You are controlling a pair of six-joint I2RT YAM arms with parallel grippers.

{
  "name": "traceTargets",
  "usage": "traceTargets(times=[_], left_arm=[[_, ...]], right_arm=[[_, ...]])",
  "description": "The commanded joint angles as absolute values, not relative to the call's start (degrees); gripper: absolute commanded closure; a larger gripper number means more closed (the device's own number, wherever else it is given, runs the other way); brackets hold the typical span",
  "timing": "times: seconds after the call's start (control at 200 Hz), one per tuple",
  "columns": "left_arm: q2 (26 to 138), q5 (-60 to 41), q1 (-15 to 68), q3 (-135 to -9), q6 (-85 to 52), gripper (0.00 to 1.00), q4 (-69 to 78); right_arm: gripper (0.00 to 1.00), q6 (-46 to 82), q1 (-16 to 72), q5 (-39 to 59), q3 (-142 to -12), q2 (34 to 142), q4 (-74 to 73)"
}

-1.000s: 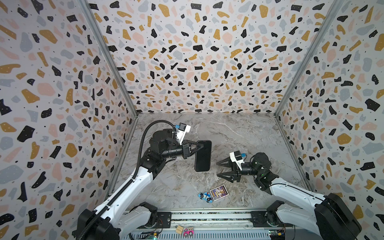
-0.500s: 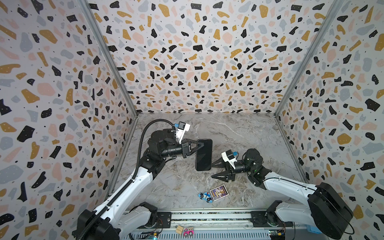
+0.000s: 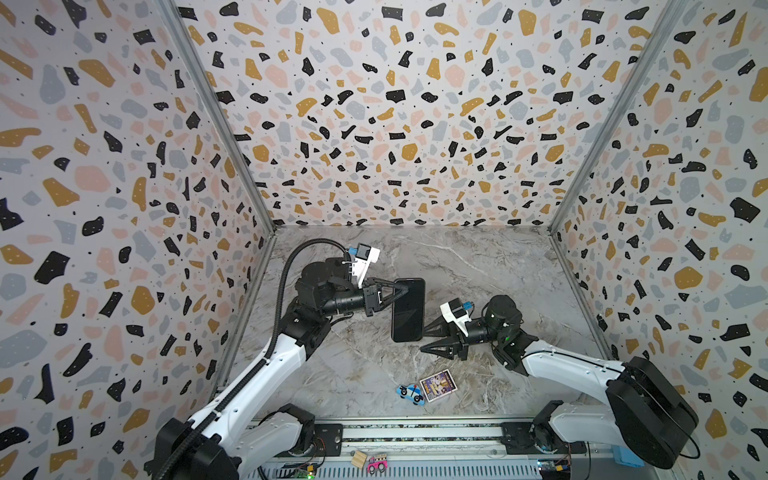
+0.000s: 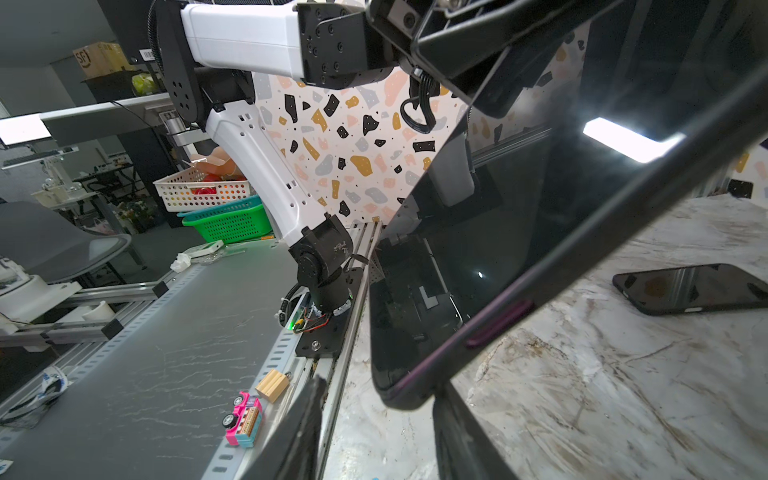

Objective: Take the phone out of the phone case

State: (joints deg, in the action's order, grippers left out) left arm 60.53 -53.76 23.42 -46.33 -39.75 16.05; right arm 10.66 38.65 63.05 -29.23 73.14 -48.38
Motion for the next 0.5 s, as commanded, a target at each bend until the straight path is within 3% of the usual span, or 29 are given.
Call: traceTargets(times=[0.0, 0.496], left_arm=[[59.2, -55.3, 23.3, -46.1, -40.4, 1.0, 21.8], [59.4, -55.3, 23.5, -45.3, -40.5, 1.0, 22.4]], right_arm=[[0.58, 11.0, 38.8, 64.3, -31.5, 73.2, -49.9], [0.81, 11.3, 38.8, 65.5, -32.4, 74.5, -51.4]])
